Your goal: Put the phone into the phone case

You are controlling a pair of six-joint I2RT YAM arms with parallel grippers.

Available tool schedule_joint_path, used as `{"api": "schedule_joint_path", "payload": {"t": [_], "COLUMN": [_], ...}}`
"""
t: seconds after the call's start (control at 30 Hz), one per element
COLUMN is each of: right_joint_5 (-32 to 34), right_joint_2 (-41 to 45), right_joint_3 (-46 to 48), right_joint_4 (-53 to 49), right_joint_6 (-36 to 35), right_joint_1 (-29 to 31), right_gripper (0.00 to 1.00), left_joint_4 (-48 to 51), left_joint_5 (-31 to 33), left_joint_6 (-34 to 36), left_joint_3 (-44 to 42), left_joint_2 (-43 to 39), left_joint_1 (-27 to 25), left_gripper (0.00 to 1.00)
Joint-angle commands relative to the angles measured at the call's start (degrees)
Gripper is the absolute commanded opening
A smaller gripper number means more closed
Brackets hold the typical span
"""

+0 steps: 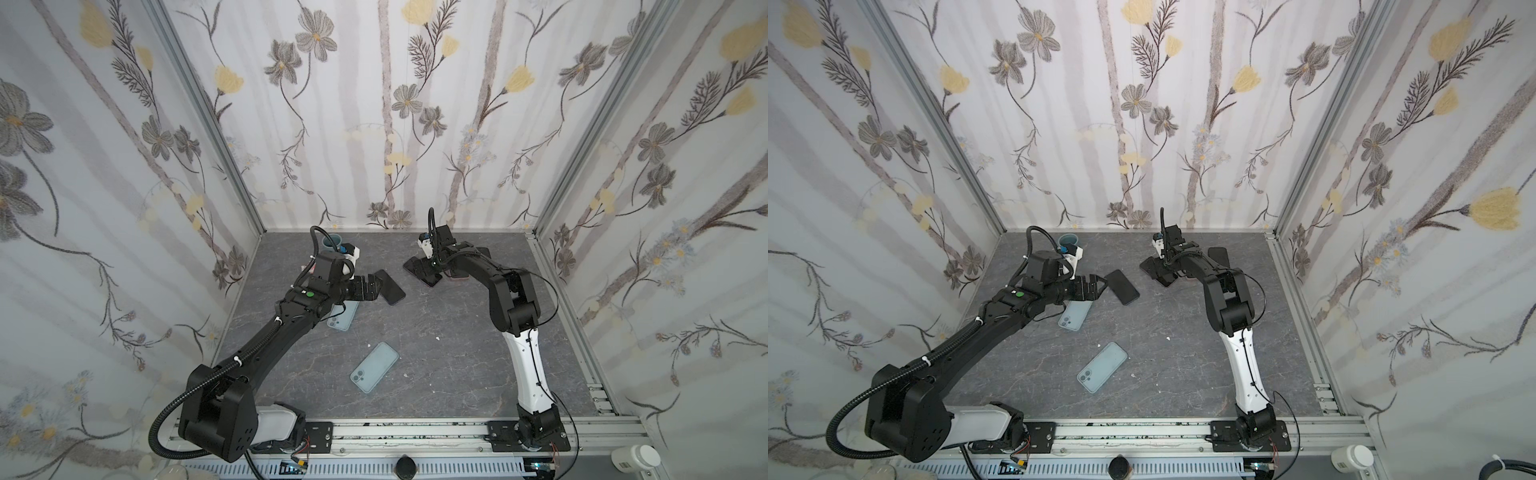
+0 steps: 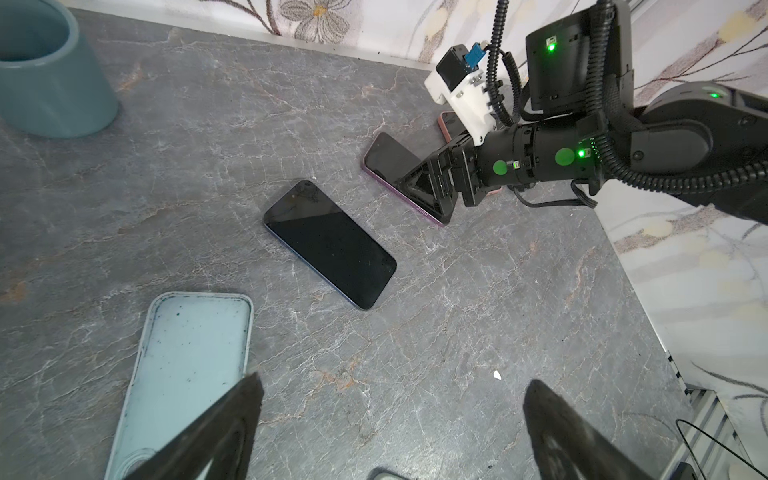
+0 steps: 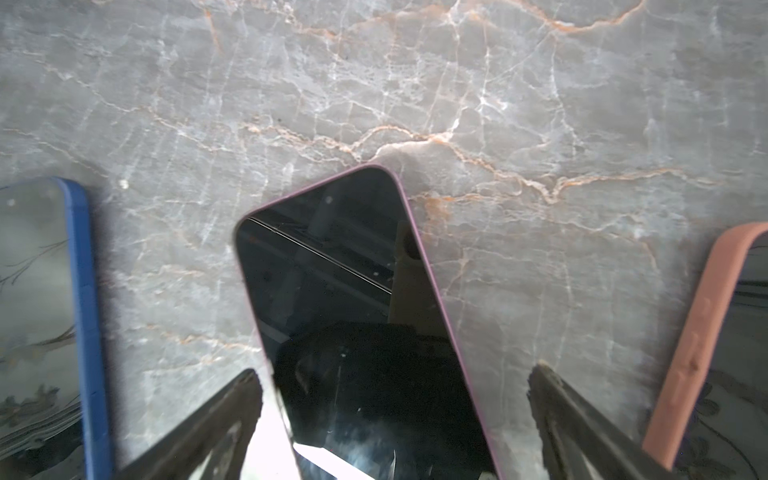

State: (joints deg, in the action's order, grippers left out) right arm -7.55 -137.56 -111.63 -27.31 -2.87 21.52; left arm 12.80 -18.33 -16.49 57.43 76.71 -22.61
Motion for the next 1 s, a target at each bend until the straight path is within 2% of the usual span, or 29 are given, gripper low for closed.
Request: {"api": "schedule_joint_path", "payload": {"t": [0.0,0.43,0.67,0.97], "right_joint_5": [-0.14,-0.82,-1.4,2.93], "right_joint_2": [-1.31,-2.98,-2.89,-1.68], "right_joint_3": [-1.27,-2.01,-2.01,-0.5], "right_joint_4": [-2.55,-8.66,-11.12,-12.62], "right_joint_6": [-2.03,-6.88,-7.32,-7.95], "right_joint_1": [0.18,1.64,1.88,3.44], "right_gripper": [1.0,0.98,0.87,0.75], "left_joint_4": [-0.06,0.36,0.12,-0.32], "left_joint_5": [-1.14,-1.33,-0.92,-0.48], "left_joint_6": [-0.82,-0.8,-0.74,-0.65], "left_joint_3": [0.76,1.4,1.02,0.5], "left_joint_2": [0.95,2.36,1.72,0.6], "left_joint_1": [0.12,0.29,0.38,0.47], "left_gripper": [0.98,0.95,0.95,0.95]}}
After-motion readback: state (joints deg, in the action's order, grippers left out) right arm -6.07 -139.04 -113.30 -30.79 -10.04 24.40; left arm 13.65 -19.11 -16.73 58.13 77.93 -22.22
